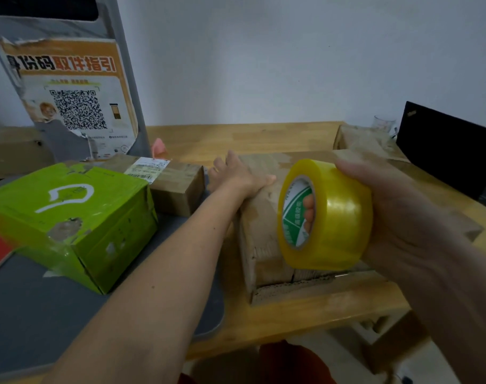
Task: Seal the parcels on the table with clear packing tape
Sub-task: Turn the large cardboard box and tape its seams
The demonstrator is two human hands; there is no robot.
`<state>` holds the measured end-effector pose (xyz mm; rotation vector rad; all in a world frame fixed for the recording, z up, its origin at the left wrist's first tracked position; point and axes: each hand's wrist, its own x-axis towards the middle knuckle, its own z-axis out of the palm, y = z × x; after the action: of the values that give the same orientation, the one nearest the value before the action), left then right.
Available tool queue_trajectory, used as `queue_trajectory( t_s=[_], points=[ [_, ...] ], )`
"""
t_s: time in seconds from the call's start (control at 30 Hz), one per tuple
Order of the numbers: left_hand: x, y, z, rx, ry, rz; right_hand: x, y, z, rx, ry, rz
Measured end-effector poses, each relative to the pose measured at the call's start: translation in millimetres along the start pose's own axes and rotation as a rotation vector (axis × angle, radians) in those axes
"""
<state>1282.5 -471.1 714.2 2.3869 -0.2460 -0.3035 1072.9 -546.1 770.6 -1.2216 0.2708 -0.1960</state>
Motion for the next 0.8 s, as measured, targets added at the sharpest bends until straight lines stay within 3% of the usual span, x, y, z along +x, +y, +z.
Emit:
queue_trajectory(
  t_s=[0.07, 0.13, 0.17, 0.2, 0.27, 0.33, 0.43, 0.5, 0.8],
  points=[
    [-2.8, -0.9, 0.8, -0.031, 0.115, 0.001, -2.5, 0.5, 2.2, 0.056, -0.058, 0.020],
    [-5.5, -8.5, 2.5, -0.036, 0.286, 0.221, -5.5, -1.7, 4.2, 0.098, -0.038, 0.059],
    [-10.6, -12.0, 1.5, -0.045, 0.294, 0.391, -6.0, -3.1, 5.2, 0.103, -0.024, 0.069],
    [-17.2, -15.5, -0.2, -0.070, 0.216, 0.544, -4.4, -2.9, 3.7, 0.091, -0.024, 0.082],
    [-37.2, -20.3, -5.4, -0.089, -0.095, 0.693, -2.7, -3.3, 4.1, 0.069, -0.018, 0.095],
    [-53.3, -22.2, -9.4, 0.014, -0.344, 0.712, -1.0, -1.6, 4.7, 0.085, -0.020, 0.110],
    [-54.1, -26.0, -10.3, 0.336, -0.323, 0.791, 0.5, -1.3, 6.7, 0.094, -0.015, 0.127],
    [-53.6, -28.3, -9.5, 0.417, -0.309, 0.815, 0.2, -2.5, 7.9, 0.085, 0.008, 0.127],
    [-72.9, -48.3, -24.9, 0.168, -0.435, 0.789, 5.0, 0.0, 6.4, 0.097, 0.000, 0.165]
  ],
)
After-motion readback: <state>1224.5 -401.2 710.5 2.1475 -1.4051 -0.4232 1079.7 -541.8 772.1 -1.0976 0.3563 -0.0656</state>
